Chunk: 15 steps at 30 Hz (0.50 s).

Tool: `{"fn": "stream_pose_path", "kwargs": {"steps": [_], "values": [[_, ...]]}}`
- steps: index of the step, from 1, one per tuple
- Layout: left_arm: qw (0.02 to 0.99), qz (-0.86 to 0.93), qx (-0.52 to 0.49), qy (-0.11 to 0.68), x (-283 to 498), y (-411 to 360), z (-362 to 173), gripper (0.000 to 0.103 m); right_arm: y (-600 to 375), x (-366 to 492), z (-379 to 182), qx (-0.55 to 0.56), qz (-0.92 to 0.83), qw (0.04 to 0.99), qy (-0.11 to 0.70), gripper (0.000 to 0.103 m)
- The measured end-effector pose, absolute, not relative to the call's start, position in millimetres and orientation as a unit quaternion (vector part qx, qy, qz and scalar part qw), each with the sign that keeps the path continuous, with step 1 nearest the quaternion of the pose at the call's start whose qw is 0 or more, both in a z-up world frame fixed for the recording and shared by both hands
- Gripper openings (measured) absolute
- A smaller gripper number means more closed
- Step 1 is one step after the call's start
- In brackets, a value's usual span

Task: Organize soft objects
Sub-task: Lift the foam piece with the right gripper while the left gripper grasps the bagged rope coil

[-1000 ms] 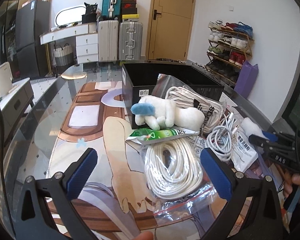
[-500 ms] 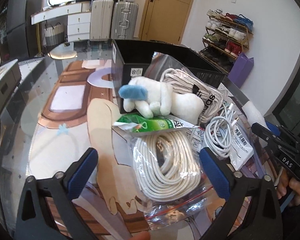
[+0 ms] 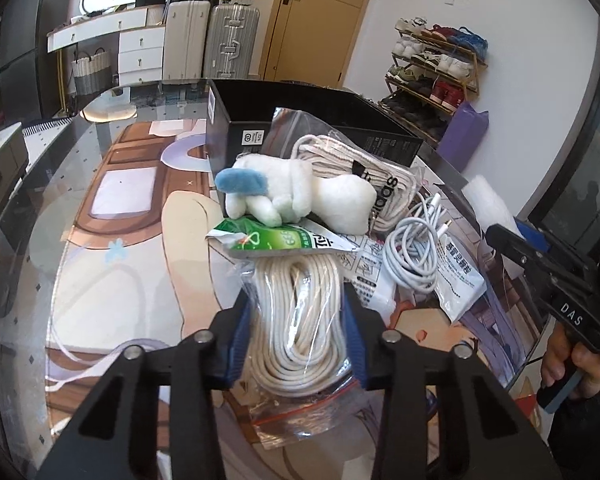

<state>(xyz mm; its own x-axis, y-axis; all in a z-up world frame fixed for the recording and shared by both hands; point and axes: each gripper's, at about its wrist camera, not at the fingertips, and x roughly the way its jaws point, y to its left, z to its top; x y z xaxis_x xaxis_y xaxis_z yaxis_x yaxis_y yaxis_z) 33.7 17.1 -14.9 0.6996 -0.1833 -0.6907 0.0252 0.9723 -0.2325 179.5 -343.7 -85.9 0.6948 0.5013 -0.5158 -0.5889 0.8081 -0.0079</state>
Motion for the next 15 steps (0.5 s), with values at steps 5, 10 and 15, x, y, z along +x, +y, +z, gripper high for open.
{"fn": "stream_pose_path", "kwargs": {"steps": [5, 10, 15], "values": [[0.918, -0.063, -0.094, 0.380, 24.5, 14.5, -12.2, 0.036, -340.7, 173.2, -80.7, -0.088, 0.308, 0.916, 0.243, 0.037], [0.922, -0.066, -0.095, 0.370, 15.7, 15.2, -5.1, 0.036, -336.1, 168.1, -73.3, -0.088, 0.319, 0.915, 0.232, 0.037], [0.929, -0.066, -0.097, 0.351, 5.6, 17.4, 7.4, 0.036, -331.1, 165.5, -68.6, -0.088, 0.328, 0.913, 0.227, 0.037]]}}
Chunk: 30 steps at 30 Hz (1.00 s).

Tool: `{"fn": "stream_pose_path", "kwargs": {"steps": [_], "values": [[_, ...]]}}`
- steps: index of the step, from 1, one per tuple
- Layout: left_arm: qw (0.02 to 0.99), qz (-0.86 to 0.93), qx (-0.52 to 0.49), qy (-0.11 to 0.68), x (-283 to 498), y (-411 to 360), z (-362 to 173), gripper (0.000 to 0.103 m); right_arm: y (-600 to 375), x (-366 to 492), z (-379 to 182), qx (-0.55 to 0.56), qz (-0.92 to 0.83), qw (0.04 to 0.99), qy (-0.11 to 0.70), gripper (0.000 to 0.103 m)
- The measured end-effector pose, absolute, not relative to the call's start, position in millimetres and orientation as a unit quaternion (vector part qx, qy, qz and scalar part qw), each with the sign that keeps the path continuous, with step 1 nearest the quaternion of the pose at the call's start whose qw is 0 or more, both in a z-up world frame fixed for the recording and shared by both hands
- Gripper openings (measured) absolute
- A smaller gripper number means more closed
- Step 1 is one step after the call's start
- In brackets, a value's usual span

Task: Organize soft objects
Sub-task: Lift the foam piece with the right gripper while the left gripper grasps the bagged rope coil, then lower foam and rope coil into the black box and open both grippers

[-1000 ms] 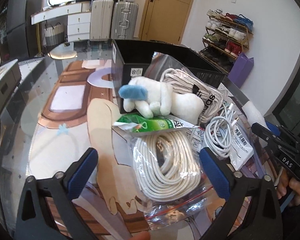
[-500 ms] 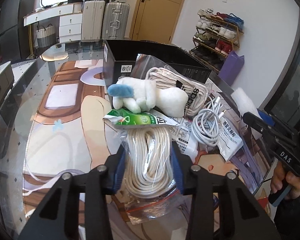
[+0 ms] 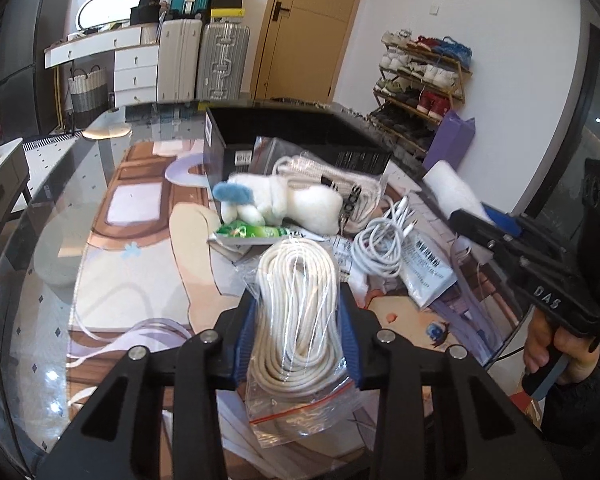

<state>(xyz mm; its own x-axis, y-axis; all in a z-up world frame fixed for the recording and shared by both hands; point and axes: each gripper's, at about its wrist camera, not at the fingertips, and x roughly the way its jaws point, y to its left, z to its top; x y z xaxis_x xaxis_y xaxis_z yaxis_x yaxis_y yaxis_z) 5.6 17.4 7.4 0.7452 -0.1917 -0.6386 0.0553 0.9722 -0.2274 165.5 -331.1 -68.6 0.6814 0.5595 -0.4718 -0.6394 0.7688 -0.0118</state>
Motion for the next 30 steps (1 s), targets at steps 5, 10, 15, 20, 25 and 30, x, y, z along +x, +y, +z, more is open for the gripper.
{"fn": "stream_pose_path", "kwargs": {"steps": [5, 10, 15, 20, 25, 30], "values": [[0.936, -0.063, -0.098, 0.332, 1.8, 20.0, 20.7, 0.036, -329.2, 165.8, -62.2, -0.085, 0.340, 0.909, 0.224, 0.037], [0.942, -0.067, -0.099, 0.314, 2.1, 20.0, 35.4, 0.036, -326.0, 166.7, -53.0, -0.082, 0.348, 0.909, 0.216, 0.037], [0.945, -0.069, -0.098, 0.303, 7.1, 20.8, 45.3, 0.036, -325.6, 171.9, -41.1, -0.080, 0.349, 0.910, 0.208, 0.037], [0.950, -0.063, -0.092, 0.291, 18.4, 20.2, 54.5, 0.036, -319.8, 180.2, -32.4, -0.080, 0.352, 0.910, 0.205, 0.037], [0.956, -0.048, -0.083, 0.277, 33.9, 22.0, 64.1, 0.036, -314.1, 190.9, -24.2, -0.075, 0.358, 0.908, 0.204, 0.037], [0.960, -0.032, -0.080, 0.268, 49.6, 27.2, 66.6, 0.036, -308.7, 209.2, -14.5, -0.067, 0.367, 0.906, 0.201, 0.037]]}}
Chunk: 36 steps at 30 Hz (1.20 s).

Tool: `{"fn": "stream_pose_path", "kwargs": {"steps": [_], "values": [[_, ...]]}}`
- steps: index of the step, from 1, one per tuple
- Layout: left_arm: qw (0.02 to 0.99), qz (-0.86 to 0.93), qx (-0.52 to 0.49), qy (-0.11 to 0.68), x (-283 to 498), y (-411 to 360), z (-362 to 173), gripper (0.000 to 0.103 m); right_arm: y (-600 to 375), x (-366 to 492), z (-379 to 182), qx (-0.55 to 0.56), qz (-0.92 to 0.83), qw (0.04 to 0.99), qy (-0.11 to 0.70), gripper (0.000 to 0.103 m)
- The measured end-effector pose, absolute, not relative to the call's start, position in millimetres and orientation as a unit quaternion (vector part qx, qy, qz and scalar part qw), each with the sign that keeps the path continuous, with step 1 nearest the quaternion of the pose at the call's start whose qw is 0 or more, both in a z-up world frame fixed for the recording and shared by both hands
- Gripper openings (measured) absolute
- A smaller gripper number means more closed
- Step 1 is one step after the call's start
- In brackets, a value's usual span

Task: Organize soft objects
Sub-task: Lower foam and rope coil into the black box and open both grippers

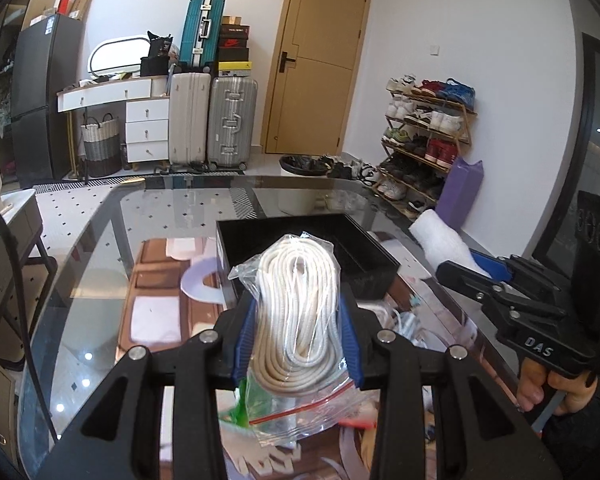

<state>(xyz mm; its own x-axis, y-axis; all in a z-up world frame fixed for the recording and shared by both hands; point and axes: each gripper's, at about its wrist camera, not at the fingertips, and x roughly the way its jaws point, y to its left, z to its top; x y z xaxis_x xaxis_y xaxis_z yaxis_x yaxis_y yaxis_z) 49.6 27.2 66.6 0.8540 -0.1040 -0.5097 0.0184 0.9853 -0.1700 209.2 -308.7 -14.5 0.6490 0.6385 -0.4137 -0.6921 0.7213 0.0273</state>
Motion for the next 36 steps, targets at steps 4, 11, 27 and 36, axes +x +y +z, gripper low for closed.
{"fn": "stream_pose_path", "kwargs": {"steps": [4, 11, 27, 36], "values": [[0.962, -0.022, -0.070, 0.265, 63.1, 28.5, 66.0, 0.036, -302.2, 221.3, -8.5, -0.064, 0.369, 0.906, 0.198, 0.037], [0.963, -0.013, -0.068, 0.260, 87.9, 32.3, 67.6, 0.036, -287.6, 241.0, -4.4, -0.060, 0.375, 0.904, 0.196, 0.037], [0.959, -0.003, -0.066, 0.275, 127.1, 36.6, 53.7, 0.037, -258.3, 283.9, -12.3, -0.064, 0.385, 0.893, 0.223, 0.037], [0.955, -0.001, -0.056, 0.293, 146.2, 29.5, 43.6, 0.037, -242.1, 308.7, -31.5, -0.066, 0.388, 0.887, 0.244, 0.037]]}}
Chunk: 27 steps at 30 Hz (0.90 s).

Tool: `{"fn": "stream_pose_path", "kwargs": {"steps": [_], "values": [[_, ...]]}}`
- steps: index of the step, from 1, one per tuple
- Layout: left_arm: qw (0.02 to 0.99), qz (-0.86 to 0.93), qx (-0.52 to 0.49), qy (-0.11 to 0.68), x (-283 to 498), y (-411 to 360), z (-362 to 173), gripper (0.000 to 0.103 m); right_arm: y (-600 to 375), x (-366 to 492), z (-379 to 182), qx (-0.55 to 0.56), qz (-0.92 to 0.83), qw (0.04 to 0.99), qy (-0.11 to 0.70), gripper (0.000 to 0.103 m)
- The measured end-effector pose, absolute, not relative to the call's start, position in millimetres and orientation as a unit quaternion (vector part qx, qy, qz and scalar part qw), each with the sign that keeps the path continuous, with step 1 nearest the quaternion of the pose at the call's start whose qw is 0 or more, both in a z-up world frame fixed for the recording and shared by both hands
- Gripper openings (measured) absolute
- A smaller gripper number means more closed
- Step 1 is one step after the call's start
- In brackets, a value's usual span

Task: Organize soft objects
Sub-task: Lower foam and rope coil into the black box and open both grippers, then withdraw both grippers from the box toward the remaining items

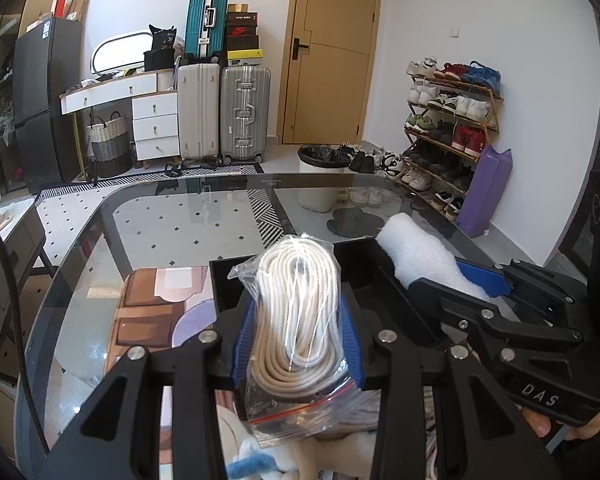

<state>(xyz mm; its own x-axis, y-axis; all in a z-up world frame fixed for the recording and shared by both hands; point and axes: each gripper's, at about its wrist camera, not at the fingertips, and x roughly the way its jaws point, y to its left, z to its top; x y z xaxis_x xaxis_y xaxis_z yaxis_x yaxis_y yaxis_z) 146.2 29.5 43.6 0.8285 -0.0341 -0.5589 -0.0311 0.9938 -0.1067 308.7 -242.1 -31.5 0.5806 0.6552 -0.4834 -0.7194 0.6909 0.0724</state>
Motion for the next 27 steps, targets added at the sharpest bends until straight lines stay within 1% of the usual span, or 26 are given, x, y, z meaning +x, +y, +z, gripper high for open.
{"fn": "stream_pose_path", "kwargs": {"steps": [5, 6, 7, 8, 9, 10, 11, 12, 13, 14, 15, 16, 17, 18, 27], "values": [[0.952, 0.001, -0.055, 0.303, 157.5, 29.1, 39.5, 0.038, -236.8, 317.8, -40.9, -0.068, 0.382, 0.887, 0.249, 0.038], [0.951, 0.002, -0.054, 0.304, 158.9, 29.1, 39.1, 0.040, -236.6, 319.8, -41.9, -0.069, 0.379, 0.889, 0.249, 0.045], [0.951, 0.001, -0.052, 0.305, 159.5, 28.4, 38.8, 0.046, -238.1, 320.3, -43.2, -0.068, 0.376, 0.890, 0.249, 0.049], [0.951, 0.002, -0.050, 0.306, 159.0, 28.2, 38.3, 0.050, -239.5, 320.7, -43.5, -0.066, 0.373, 0.891, 0.249, 0.051], [0.951, 0.004, -0.048, 0.305, 157.6, 28.4, 38.0, 0.058, -241.4, 320.3, -43.2, -0.064, 0.374, 0.891, 0.248, 0.051], [0.951, 0.005, -0.048, 0.304, 155.7, 29.7, 38.1, 0.062, -243.2, 319.4, -42.3, -0.065, 0.373, 0.892, 0.247, 0.051], [0.952, 0.004, -0.049, 0.303, 154.6, 30.6, 38.1, 0.062, -244.2, 319.1, -42.0, -0.068, 0.370, 0.893, 0.246, 0.054], [0.951, 0.004, -0.050, 0.304, 153.0, 31.4, 38.2, 0.066, -245.6, 316.9, -41.4, -0.071, 0.368, 0.894, 0.246, 0.062], [0.951, 0.005, -0.051, 0.306, 151.9, 32.2, 38.0, 0.077, -247.5, 315.7, -41.5, -0.073, 0.368, 0.894, 0.245, 0.066], [0.951, 0.009, -0.051, 0.306, 149.3, 33.0, 38.6, 0.083, -250.5, 313.7, -41.2, -0.072, 0.369, 0.894, 0.245, 0.076], [0.952, 0.016, -0.052, 0.303, 147.6, 33.4, 40.5, 0.092, -253.6, 311.4, -40.9, -0.070, 0.370, 0.894, 0.245, 0.086], [0.953, 0.020, -0.053, 0.297, 143.1, 34.7, 42.3, 0.096, -255.8, 308.9, -40.0, -0.068, 0.369, 0.894, 0.245, 0.091], [0.954, 0.020, -0.055, 0.293, 139.1, 36.2, 43.9, 0.103, -259.3, 306.4, -39.0, -0.064, 0.368, 0.895, 0.245, 0.101], [0.955, 0.017, -0.058, 0.289, 135.0, 37.6, 45.6, 0.103, -263.0, 302.9, -37.7, -0.062, 0.368, 0.895, 0.244, 0.102], [0.960, 0.025, -0.052, 0.276, 97.3, 50.3, 50.8, 0.103, -288.0, 279.1, -40.5, -0.062, 0.361, 0.896, 0.250, 0.102]]}}
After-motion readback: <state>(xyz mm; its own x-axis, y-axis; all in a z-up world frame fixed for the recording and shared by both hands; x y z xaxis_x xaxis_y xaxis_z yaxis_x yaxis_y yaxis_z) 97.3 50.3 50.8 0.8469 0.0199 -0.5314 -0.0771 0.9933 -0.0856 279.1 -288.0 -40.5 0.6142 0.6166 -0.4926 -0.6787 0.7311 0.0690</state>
